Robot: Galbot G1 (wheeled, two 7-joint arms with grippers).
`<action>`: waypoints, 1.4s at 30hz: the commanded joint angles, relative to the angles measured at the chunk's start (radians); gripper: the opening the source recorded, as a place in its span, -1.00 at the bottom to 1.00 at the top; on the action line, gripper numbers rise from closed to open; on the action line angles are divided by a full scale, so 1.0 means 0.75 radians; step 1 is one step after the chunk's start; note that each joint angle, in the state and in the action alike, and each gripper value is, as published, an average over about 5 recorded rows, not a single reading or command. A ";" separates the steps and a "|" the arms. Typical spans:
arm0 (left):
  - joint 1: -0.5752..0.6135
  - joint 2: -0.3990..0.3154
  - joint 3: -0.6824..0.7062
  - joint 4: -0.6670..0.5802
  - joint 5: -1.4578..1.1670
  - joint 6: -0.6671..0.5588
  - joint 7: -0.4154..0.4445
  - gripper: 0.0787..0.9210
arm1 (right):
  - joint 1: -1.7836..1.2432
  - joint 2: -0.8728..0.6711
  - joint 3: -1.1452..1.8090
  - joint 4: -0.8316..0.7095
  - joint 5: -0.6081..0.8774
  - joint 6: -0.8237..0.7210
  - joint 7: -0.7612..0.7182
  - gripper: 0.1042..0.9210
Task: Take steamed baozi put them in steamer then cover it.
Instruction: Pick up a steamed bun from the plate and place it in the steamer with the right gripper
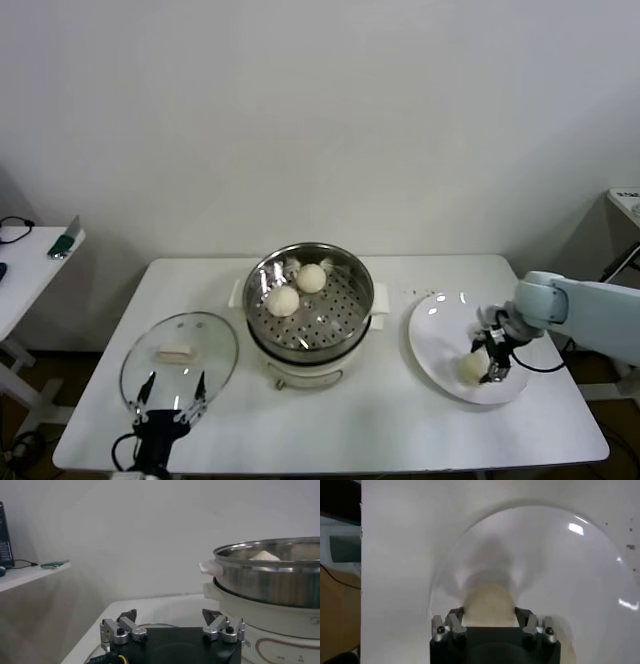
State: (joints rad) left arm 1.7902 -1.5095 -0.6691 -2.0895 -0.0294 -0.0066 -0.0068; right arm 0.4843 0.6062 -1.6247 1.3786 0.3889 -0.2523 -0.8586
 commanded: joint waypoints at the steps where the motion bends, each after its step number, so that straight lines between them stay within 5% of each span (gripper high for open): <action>1: 0.003 -0.004 0.000 -0.003 0.002 -0.004 -0.001 0.77 | 0.298 0.071 -0.114 0.019 -0.017 0.114 -0.123 0.43; 12: 0.006 -0.014 0.002 -0.014 0.009 -0.007 -0.001 0.77 | 0.889 0.425 -0.043 0.187 -0.056 0.535 -0.323 0.43; 22: 0.012 -0.017 -0.005 -0.021 0.015 -0.011 -0.002 0.77 | 0.692 0.673 0.153 0.565 -0.329 0.523 -0.223 0.43; 33: 0.012 -0.021 -0.013 -0.020 0.018 -0.008 -0.002 0.77 | 0.332 0.857 0.172 0.405 -0.712 0.480 -0.068 0.43; 42: 0.011 -0.021 -0.021 -0.010 0.013 -0.005 -0.002 0.77 | 0.187 0.925 0.177 0.282 -0.771 0.481 -0.063 0.43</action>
State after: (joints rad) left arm 1.7986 -1.5249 -0.6848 -2.0985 -0.0184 -0.0113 -0.0084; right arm 0.7335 1.2295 -1.5103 1.6313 -0.0828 0.1013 -0.9330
